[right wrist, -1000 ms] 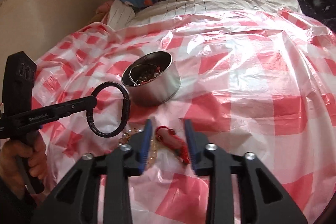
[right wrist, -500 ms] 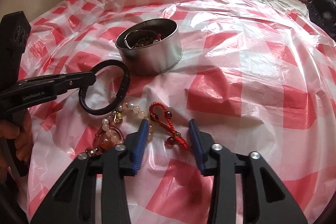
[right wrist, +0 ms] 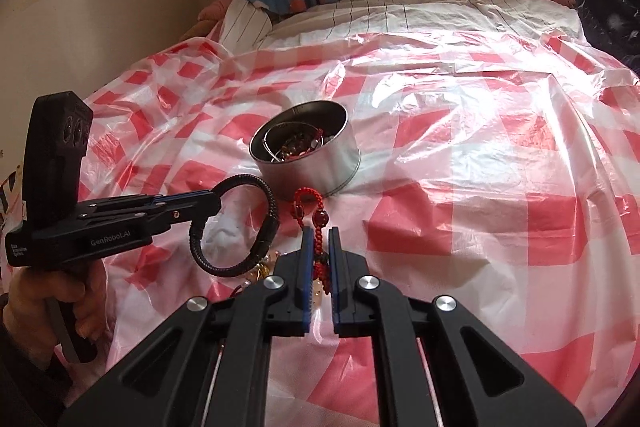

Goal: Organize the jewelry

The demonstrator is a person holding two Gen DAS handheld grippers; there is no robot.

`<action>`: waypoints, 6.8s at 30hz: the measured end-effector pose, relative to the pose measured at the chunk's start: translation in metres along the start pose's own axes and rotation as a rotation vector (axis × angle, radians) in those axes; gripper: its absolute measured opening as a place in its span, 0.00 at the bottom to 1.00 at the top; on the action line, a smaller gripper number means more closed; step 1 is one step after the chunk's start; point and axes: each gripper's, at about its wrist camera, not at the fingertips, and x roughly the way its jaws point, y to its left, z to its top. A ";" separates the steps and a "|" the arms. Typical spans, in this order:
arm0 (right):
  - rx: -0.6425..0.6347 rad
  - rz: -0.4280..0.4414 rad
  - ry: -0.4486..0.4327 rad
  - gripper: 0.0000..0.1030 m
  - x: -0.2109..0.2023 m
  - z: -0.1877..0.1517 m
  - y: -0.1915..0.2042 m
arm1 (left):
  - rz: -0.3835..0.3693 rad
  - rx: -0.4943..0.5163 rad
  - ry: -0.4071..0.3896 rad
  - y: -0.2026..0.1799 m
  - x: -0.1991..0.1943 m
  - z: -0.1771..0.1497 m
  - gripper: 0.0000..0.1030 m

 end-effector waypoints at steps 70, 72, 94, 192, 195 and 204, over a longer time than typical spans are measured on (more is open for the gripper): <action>0.096 0.072 0.008 0.50 -0.018 -0.022 -0.004 | 0.328 0.259 -0.039 -0.053 -0.019 -0.020 0.82; 0.091 0.071 0.012 0.51 -0.017 -0.023 -0.003 | 0.330 0.262 -0.038 -0.053 -0.019 -0.020 0.82; 0.007 0.006 0.096 0.56 -0.007 -0.030 0.005 | 0.303 0.178 -0.003 -0.025 -0.018 -0.014 0.84; 0.030 -0.103 0.048 0.79 -0.016 -0.037 -0.008 | 0.179 0.281 0.132 -0.035 0.024 -0.027 0.12; 0.033 -0.091 0.044 0.79 -0.018 -0.037 -0.008 | 0.236 0.338 0.154 -0.035 0.013 -0.029 0.12; 0.045 -0.073 0.050 0.79 -0.018 -0.038 -0.008 | 0.030 0.301 0.160 -0.030 -0.023 -0.026 0.12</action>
